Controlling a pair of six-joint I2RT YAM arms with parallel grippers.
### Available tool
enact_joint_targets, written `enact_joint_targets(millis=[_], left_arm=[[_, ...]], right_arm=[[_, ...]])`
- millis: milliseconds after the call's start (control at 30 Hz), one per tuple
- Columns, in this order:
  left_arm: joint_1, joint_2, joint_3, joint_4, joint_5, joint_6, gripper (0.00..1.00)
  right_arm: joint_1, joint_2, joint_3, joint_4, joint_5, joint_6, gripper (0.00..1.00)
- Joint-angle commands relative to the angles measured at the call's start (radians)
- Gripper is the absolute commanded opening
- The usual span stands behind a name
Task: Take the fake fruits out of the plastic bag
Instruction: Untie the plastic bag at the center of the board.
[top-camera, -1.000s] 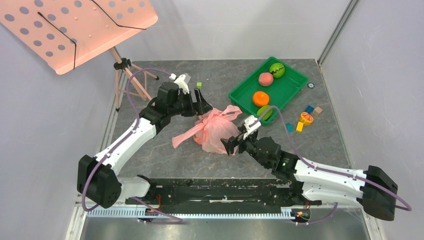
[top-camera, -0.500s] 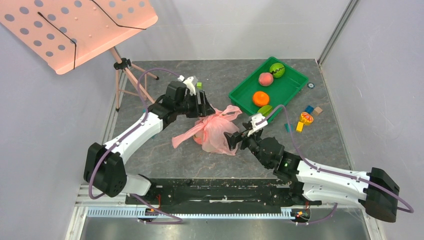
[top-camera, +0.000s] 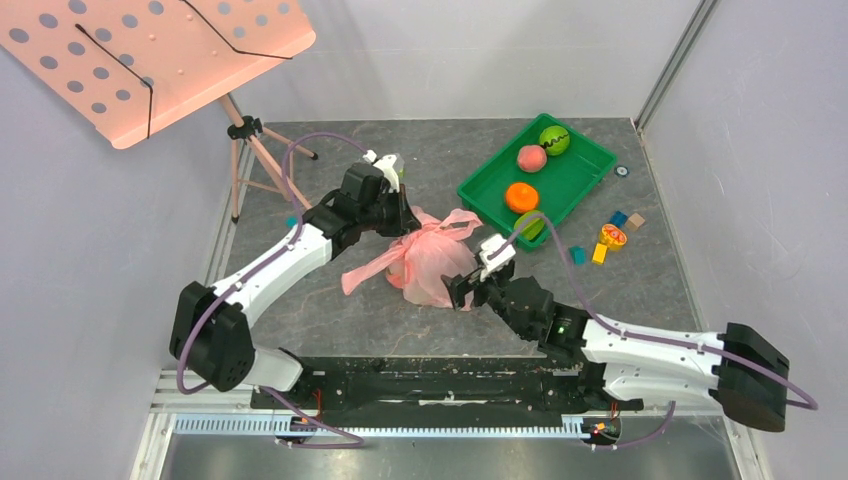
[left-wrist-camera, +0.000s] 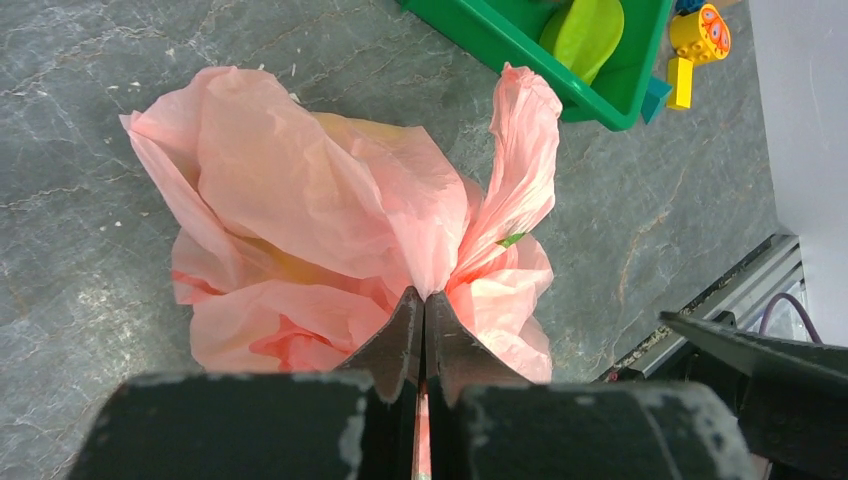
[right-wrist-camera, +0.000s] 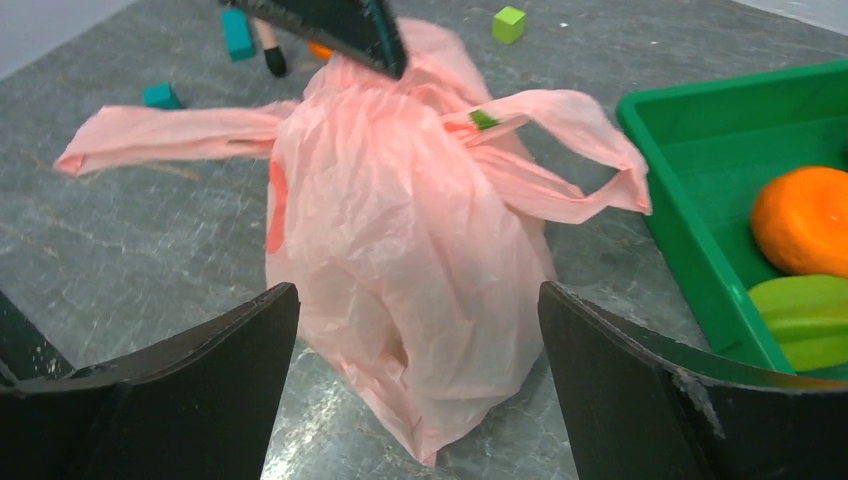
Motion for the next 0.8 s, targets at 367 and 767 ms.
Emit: enact_joint_targets(millis=[367,767], left_arm=[[0.001,-0.107,-0.030,0.011,0.006,-0.027,0.02],[0.002,-0.114,-0.040,0.015,0.009,-0.032,0.02]], right_arm=[[0.103,0.350,0.262,0.176,0.182,-0.055,0.82],[0.089,0.520,0.388,0.135,0.183,-0.038,0.66]])
